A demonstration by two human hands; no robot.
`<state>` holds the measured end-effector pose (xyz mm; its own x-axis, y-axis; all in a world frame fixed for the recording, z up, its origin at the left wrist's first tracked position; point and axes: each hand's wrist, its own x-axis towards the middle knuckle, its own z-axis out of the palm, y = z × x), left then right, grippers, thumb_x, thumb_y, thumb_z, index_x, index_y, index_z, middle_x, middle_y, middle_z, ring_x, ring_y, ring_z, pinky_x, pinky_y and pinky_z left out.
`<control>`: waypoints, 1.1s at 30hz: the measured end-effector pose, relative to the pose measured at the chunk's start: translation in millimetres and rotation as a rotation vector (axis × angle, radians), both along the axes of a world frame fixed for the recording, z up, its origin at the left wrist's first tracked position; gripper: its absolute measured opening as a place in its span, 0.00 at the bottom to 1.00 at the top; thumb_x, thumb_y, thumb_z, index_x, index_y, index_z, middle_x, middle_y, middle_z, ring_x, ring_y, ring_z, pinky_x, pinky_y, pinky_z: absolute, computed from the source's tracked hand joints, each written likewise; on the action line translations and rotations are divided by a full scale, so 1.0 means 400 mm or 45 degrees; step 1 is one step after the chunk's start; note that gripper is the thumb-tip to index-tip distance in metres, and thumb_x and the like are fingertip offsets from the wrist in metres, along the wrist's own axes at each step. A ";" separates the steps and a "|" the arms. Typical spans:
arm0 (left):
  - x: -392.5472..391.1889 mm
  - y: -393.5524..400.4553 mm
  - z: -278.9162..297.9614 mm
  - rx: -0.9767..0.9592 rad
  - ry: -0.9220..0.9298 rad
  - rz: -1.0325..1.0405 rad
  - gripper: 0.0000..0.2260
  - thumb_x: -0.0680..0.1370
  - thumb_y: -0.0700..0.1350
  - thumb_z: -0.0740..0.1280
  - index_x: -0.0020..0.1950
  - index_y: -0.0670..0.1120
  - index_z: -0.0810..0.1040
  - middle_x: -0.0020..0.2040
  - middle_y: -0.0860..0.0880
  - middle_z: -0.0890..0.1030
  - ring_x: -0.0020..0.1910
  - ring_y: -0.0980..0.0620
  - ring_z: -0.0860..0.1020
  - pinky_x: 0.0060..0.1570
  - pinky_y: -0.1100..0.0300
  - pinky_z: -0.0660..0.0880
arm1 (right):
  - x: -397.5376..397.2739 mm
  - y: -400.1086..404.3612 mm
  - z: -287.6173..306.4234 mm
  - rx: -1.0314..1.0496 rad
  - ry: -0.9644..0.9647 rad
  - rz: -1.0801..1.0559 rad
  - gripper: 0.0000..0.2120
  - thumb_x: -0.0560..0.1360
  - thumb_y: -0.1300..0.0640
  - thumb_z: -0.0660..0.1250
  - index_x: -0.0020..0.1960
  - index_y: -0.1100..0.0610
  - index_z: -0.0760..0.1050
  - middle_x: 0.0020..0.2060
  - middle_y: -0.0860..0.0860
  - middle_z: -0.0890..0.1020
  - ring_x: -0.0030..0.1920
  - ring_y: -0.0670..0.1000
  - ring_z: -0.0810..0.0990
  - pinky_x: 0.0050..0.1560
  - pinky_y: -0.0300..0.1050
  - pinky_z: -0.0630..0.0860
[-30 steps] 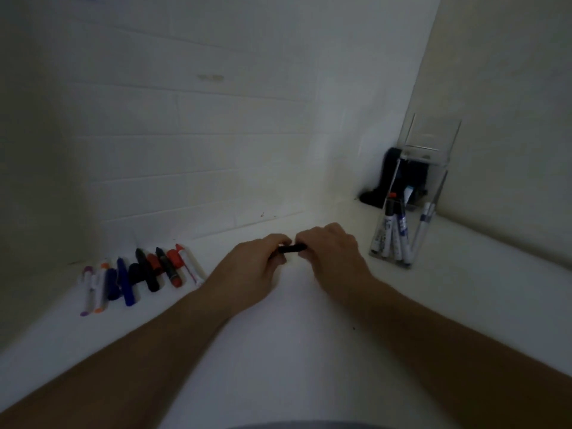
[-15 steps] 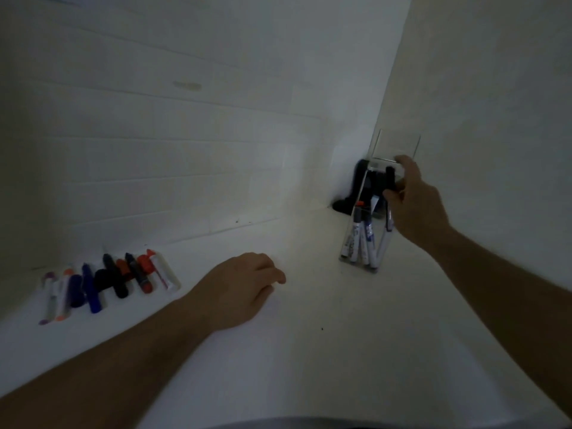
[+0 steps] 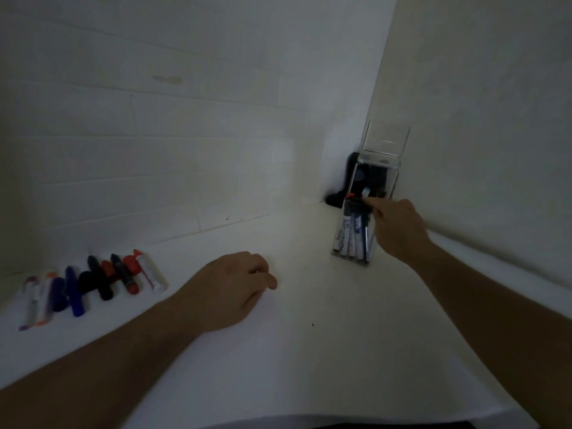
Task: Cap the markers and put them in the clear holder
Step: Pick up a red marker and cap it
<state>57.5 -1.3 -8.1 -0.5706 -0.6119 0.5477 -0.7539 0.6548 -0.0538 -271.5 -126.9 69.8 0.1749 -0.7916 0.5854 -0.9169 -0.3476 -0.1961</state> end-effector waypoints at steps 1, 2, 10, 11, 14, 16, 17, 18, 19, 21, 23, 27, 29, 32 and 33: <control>0.001 0.000 -0.001 -0.005 -0.008 -0.008 0.10 0.79 0.44 0.63 0.56 0.53 0.81 0.51 0.52 0.79 0.44 0.53 0.76 0.42 0.58 0.73 | 0.006 0.005 0.000 -0.023 0.021 -0.031 0.20 0.83 0.62 0.55 0.71 0.52 0.74 0.56 0.59 0.81 0.47 0.60 0.76 0.48 0.54 0.77; 0.002 0.000 0.000 -0.005 -0.015 -0.018 0.10 0.79 0.43 0.64 0.56 0.53 0.81 0.51 0.52 0.79 0.44 0.52 0.76 0.42 0.57 0.73 | 0.016 0.015 0.002 -0.103 0.053 -0.084 0.20 0.82 0.61 0.56 0.71 0.52 0.73 0.59 0.58 0.79 0.51 0.61 0.75 0.50 0.56 0.76; 0.139 0.000 0.117 -0.101 0.352 0.397 0.16 0.74 0.35 0.64 0.56 0.50 0.82 0.53 0.48 0.82 0.51 0.45 0.79 0.53 0.52 0.75 | 0.319 0.120 -0.058 -0.189 -0.037 0.617 0.11 0.77 0.59 0.63 0.55 0.53 0.81 0.49 0.53 0.79 0.50 0.55 0.77 0.54 0.46 0.70; 0.175 0.006 0.130 -0.103 0.393 0.487 0.17 0.74 0.34 0.63 0.56 0.50 0.82 0.53 0.49 0.81 0.53 0.45 0.79 0.54 0.53 0.75 | 0.375 0.135 -0.076 -0.126 -0.018 0.728 0.10 0.76 0.59 0.64 0.54 0.53 0.82 0.48 0.52 0.80 0.49 0.54 0.78 0.54 0.44 0.70; 0.266 0.032 0.159 -0.052 0.544 0.776 0.20 0.73 0.33 0.60 0.56 0.52 0.81 0.52 0.51 0.81 0.53 0.48 0.78 0.55 0.54 0.75 | 0.525 0.189 -0.116 0.130 0.018 1.008 0.11 0.78 0.56 0.66 0.58 0.52 0.81 0.50 0.51 0.81 0.47 0.45 0.74 0.55 0.42 0.71; 0.304 0.047 0.172 0.024 0.708 0.956 0.22 0.72 0.33 0.56 0.56 0.54 0.78 0.52 0.52 0.80 0.51 0.48 0.77 0.52 0.51 0.78 | 0.605 0.224 -0.127 0.333 0.054 1.141 0.13 0.80 0.48 0.63 0.63 0.45 0.79 0.52 0.48 0.78 0.50 0.43 0.74 0.56 0.39 0.70; 0.314 0.051 0.176 0.061 0.779 1.034 0.22 0.72 0.33 0.56 0.56 0.55 0.76 0.51 0.53 0.79 0.49 0.48 0.77 0.50 0.49 0.79 | 0.639 0.233 -0.132 0.414 0.070 1.190 0.13 0.81 0.45 0.61 0.64 0.42 0.78 0.52 0.47 0.76 0.51 0.44 0.75 0.56 0.39 0.71; 0.324 0.052 0.175 0.098 0.826 1.101 0.21 0.71 0.33 0.56 0.56 0.55 0.75 0.51 0.53 0.79 0.48 0.48 0.77 0.48 0.48 0.79 | 0.668 0.240 -0.136 0.486 0.085 1.227 0.14 0.81 0.44 0.60 0.64 0.41 0.77 0.52 0.47 0.75 0.51 0.46 0.75 0.55 0.40 0.72; 0.331 0.053 0.172 0.135 0.851 1.150 0.20 0.71 0.34 0.56 0.55 0.54 0.74 0.51 0.53 0.79 0.47 0.48 0.77 0.47 0.47 0.79 | 0.692 0.241 -0.141 0.533 0.115 1.237 0.14 0.82 0.44 0.59 0.63 0.41 0.77 0.51 0.49 0.75 0.51 0.48 0.75 0.55 0.42 0.72; 0.341 0.053 0.165 0.187 0.858 1.196 0.17 0.71 0.35 0.57 0.53 0.54 0.73 0.50 0.51 0.79 0.46 0.47 0.77 0.46 0.47 0.80 | 0.725 0.237 -0.151 0.498 0.232 1.205 0.14 0.82 0.43 0.57 0.60 0.42 0.78 0.49 0.51 0.74 0.50 0.52 0.75 0.53 0.47 0.73; 0.346 0.051 0.160 0.233 0.816 1.236 0.14 0.73 0.38 0.58 0.52 0.54 0.73 0.50 0.49 0.80 0.45 0.45 0.78 0.45 0.47 0.80 | 0.736 0.225 -0.159 0.412 0.295 1.105 0.14 0.82 0.43 0.56 0.56 0.47 0.78 0.45 0.50 0.71 0.48 0.56 0.76 0.48 0.48 0.73; 0.332 0.053 0.161 0.474 0.638 1.316 0.10 0.73 0.45 0.60 0.52 0.57 0.74 0.48 0.50 0.77 0.47 0.45 0.77 0.47 0.48 0.79 | 0.685 0.177 -0.154 0.331 0.437 0.734 0.21 0.81 0.41 0.53 0.71 0.46 0.69 0.52 0.55 0.75 0.55 0.60 0.78 0.48 0.51 0.73; 0.325 0.057 0.157 0.578 0.557 1.299 0.10 0.71 0.50 0.61 0.51 0.59 0.73 0.45 0.52 0.78 0.52 0.46 0.75 0.50 0.48 0.78 | 0.619 0.143 -0.155 0.325 0.489 0.609 0.22 0.81 0.39 0.54 0.71 0.45 0.68 0.58 0.57 0.79 0.57 0.61 0.79 0.51 0.51 0.75; 0.324 0.062 0.153 0.802 0.552 1.249 0.09 0.70 0.52 0.60 0.49 0.60 0.72 0.35 0.55 0.84 0.45 0.48 0.80 0.43 0.49 0.81 | 0.500 0.109 -0.165 0.322 0.240 0.528 0.11 0.79 0.40 0.60 0.50 0.48 0.69 0.45 0.54 0.81 0.46 0.60 0.80 0.42 0.48 0.72; 0.321 0.062 0.153 0.861 0.497 1.243 0.09 0.71 0.52 0.60 0.50 0.60 0.71 0.32 0.55 0.84 0.39 0.51 0.82 0.44 0.50 0.81 | 0.469 0.100 -0.168 0.362 0.054 0.509 0.13 0.79 0.42 0.62 0.46 0.50 0.66 0.39 0.52 0.80 0.41 0.58 0.79 0.38 0.46 0.70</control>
